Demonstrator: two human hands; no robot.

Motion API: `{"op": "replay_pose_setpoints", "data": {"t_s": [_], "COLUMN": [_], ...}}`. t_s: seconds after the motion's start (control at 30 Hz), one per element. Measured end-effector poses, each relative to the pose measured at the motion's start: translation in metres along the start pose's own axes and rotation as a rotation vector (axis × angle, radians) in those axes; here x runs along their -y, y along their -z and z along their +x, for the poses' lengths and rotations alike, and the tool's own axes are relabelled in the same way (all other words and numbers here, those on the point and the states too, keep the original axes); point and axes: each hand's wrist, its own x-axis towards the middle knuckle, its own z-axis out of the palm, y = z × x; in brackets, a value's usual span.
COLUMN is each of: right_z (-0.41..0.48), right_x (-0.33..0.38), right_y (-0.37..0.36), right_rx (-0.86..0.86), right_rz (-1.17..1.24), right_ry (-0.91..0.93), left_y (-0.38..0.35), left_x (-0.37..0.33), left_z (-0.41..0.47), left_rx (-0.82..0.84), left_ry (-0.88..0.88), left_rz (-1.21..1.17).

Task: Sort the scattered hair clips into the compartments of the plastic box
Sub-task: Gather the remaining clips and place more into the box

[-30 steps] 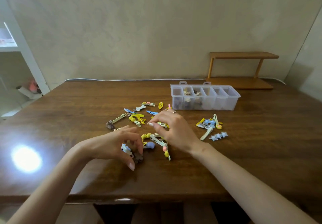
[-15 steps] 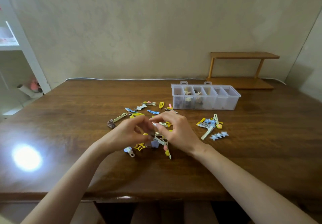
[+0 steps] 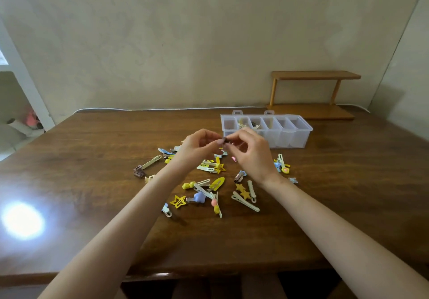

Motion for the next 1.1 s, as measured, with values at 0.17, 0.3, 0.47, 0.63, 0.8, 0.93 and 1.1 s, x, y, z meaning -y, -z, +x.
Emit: {"op": "replay_pose_setpoints", "data": {"t_s": [0.17, 0.3, 0.47, 0.63, 0.8, 0.93, 1.1], "right_z": [0.023, 0.052, 0.078, 0.091, 0.091, 0.083, 0.078], "right_x": [-0.023, -0.053, -0.079, -0.088, -0.089, -0.089, -0.089], "right_y": [0.016, 0.033, 0.036, 0.030, 0.025, 0.027, 0.028], "right_rx": [-0.077, -0.158, -0.119, 0.008, 0.089, 0.027, 0.129], "right_rz": [-0.104, -0.224, -0.414, -0.581, -0.656, -0.684, -0.732], "right_ry": [-0.175, -0.330, -0.388, -0.427, -0.415, -0.338, -0.343], "left_y": [-0.006, -0.005, -0.003, -0.003, -0.004, -0.004, -0.004], "left_x": [0.001, 0.012, 0.027, 0.032, 0.031, 0.029, 0.030], "left_z": [0.008, 0.011, 0.012, 0.011, 0.008, 0.007, 0.007], "left_rx": [0.023, -0.088, -0.233, -0.250, -0.243, -0.241, -0.237], "left_ry": [-0.043, -0.063, -0.118, -0.220, -0.352, -0.375, -0.371], "left_rz": [0.112, 0.101, 0.104, 0.257, 0.405, 0.413, 0.426]}}
